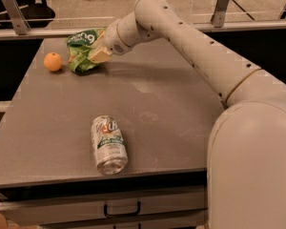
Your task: Move green rice chip bag near orange
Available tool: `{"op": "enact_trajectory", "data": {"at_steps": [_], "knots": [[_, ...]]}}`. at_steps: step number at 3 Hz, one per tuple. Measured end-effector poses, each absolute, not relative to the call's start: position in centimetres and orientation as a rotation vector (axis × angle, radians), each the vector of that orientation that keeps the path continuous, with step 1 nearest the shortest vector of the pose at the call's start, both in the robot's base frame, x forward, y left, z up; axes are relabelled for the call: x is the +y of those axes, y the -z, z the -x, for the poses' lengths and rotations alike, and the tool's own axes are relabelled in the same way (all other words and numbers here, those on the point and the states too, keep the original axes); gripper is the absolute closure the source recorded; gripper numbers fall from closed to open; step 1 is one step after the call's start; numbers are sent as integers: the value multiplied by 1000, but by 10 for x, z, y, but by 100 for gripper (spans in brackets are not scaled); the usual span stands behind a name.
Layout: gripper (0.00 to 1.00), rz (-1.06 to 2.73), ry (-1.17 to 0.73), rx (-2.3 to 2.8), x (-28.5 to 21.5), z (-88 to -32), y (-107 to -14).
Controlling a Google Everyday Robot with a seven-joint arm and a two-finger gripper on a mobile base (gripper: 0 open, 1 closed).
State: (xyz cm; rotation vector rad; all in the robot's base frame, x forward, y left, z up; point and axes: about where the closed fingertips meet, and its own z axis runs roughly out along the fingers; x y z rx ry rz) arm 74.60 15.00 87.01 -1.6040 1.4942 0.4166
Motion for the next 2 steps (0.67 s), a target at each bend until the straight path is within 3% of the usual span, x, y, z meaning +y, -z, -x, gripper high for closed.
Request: {"op": "enact_trajectory", "data": {"at_steps": [2], "knots": [[12, 1614, -420, 1490, 152, -748, -866]]}}
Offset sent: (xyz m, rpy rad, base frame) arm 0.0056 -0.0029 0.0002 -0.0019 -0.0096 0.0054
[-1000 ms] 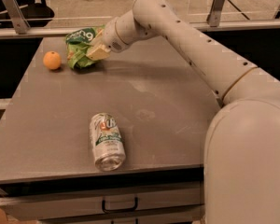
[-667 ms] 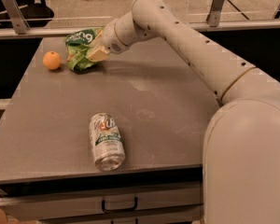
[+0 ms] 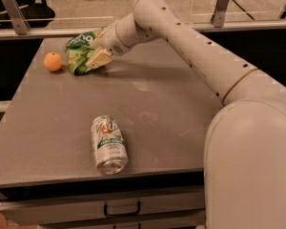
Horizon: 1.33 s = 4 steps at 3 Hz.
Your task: Move green rice chip bag near orange
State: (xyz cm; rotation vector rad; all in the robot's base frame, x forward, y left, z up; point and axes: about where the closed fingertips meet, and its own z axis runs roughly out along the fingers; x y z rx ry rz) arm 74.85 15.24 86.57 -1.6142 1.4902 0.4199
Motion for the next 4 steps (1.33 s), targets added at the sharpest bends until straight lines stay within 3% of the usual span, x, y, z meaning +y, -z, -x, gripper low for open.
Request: {"op": "enact_trajectory", "data": {"at_steps": [1, 2, 4], "knots": [[0, 1577, -396, 1469, 139, -748, -884], [0, 1488, -344, 1450, 99, -750, -917], [0, 1109, -101, 1452, -55, -737, -1007]]}}
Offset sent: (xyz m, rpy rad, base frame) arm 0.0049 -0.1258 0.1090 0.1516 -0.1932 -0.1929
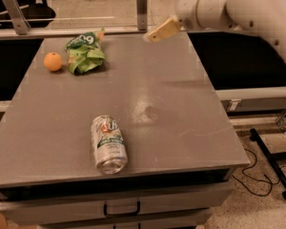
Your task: Move green rice chip bag near orange
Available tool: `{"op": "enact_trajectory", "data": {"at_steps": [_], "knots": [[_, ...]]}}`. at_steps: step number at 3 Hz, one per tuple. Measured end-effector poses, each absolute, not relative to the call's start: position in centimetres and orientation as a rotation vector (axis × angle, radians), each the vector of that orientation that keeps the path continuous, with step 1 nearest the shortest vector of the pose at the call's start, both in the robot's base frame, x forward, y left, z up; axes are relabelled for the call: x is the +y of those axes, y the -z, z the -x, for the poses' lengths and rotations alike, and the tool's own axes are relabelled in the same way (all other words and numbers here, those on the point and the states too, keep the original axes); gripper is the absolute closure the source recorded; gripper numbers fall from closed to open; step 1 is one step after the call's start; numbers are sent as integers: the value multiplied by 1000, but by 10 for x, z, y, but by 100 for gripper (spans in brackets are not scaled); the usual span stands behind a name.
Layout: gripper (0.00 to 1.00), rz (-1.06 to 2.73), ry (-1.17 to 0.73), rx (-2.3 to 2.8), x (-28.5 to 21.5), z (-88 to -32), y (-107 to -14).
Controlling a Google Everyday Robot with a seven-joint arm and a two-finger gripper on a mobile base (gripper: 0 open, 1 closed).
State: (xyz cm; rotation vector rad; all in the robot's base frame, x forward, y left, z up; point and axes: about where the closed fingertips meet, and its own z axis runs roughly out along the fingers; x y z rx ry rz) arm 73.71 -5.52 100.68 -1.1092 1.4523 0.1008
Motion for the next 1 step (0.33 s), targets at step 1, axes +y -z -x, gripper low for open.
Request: {"op": "enact_trajectory", "data": {"at_steps": [1], "knots": [[0, 1007, -25, 1438, -94, -744, -1024]]}}
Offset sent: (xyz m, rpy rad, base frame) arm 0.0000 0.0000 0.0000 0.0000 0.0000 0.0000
